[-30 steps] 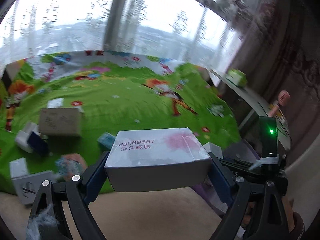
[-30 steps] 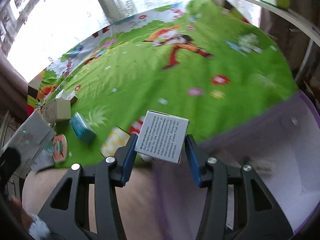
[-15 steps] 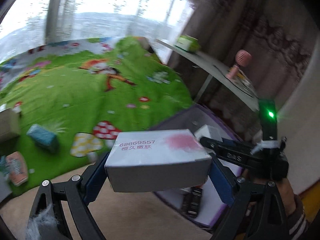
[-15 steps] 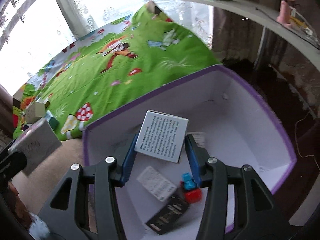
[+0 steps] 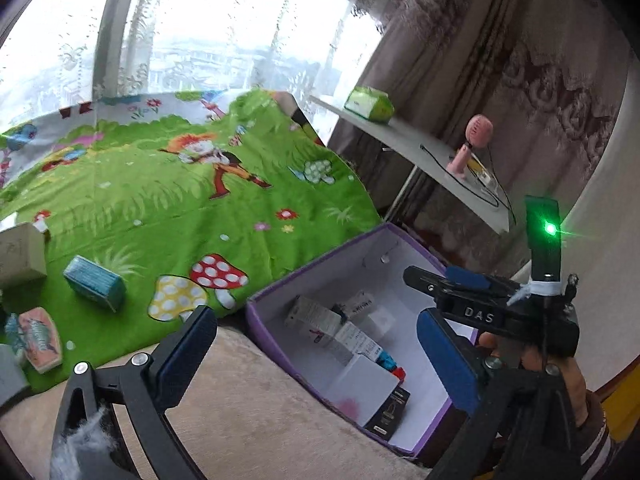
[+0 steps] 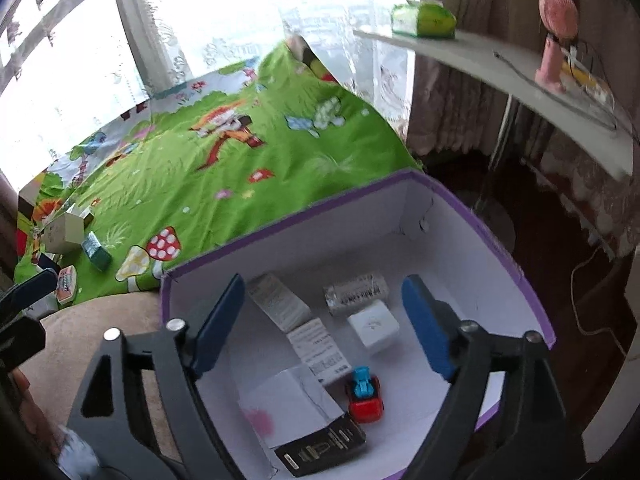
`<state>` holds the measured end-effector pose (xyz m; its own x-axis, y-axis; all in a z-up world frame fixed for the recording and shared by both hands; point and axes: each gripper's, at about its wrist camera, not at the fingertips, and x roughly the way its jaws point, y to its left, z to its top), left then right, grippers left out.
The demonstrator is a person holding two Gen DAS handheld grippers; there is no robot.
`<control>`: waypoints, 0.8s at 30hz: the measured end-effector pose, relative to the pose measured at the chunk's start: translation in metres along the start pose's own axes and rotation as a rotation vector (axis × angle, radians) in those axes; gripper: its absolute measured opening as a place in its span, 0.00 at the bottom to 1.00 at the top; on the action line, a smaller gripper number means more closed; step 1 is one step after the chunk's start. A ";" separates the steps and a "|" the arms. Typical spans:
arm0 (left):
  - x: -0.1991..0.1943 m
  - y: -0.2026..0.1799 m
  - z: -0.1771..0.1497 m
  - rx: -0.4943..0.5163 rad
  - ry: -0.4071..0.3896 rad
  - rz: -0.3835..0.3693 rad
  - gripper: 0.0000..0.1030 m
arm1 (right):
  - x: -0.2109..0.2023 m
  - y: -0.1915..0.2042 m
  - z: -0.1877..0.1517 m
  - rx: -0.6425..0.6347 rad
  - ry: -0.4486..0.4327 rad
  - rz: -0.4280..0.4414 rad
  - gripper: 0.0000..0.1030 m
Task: Organize rigid objects
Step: 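Move both open tools back from the purple box to the pile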
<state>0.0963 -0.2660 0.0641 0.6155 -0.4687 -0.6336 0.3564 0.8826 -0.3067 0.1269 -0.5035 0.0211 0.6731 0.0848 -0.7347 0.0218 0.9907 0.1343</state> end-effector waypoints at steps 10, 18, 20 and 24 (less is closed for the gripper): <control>-0.054 0.048 -0.009 -0.012 -0.106 0.147 0.98 | -0.025 0.053 0.011 -0.083 -0.135 -0.059 0.93; -0.110 0.126 -0.044 -0.209 -0.154 0.250 0.98 | -0.037 0.102 0.004 -0.172 -0.194 0.103 0.97; -0.122 0.148 -0.055 -0.278 -0.152 0.278 0.98 | -0.029 0.115 0.003 -0.179 -0.133 0.159 0.97; -0.143 0.183 -0.078 -0.395 -0.161 0.320 0.98 | -0.013 0.146 -0.009 -0.208 -0.026 0.289 0.97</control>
<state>0.0191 -0.0345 0.0432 0.7610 -0.1463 -0.6320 -0.1396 0.9145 -0.3798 0.1148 -0.3585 0.0442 0.6482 0.3647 -0.6685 -0.3218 0.9268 0.1936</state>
